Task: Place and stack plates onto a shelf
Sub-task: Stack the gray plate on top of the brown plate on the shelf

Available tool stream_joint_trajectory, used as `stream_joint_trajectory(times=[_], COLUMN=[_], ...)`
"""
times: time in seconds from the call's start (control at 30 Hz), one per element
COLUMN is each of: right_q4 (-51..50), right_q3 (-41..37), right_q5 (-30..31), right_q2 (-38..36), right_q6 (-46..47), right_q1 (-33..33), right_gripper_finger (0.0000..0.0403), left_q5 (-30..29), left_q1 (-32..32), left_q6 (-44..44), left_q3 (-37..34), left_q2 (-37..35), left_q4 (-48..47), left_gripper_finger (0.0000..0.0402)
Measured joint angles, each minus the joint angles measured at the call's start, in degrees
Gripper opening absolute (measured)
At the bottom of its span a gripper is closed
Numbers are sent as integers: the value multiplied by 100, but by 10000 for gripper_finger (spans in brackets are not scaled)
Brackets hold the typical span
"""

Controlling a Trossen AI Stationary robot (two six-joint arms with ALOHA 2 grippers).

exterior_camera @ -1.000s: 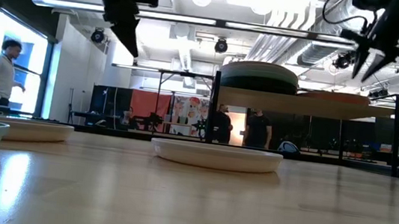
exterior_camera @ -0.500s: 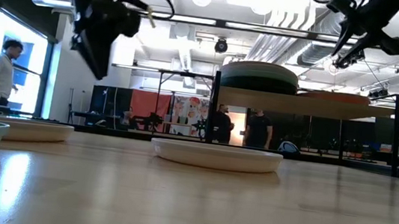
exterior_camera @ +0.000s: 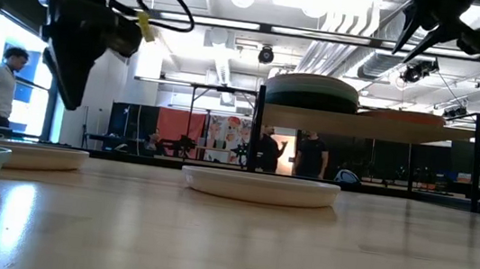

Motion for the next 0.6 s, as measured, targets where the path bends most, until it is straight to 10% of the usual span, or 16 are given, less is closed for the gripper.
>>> stream_joint_trajectory(times=[0.6], right_q4=[373], right_q3=[0], right_q5=[306], right_q2=[833], right_q6=[-69], right_q1=[1034], right_gripper_finger=[76], left_q5=[-444], left_q1=[-1163], left_q6=[-1954], left_q3=[-2], left_q2=[123], left_q4=[449], left_gripper_finger=[117])
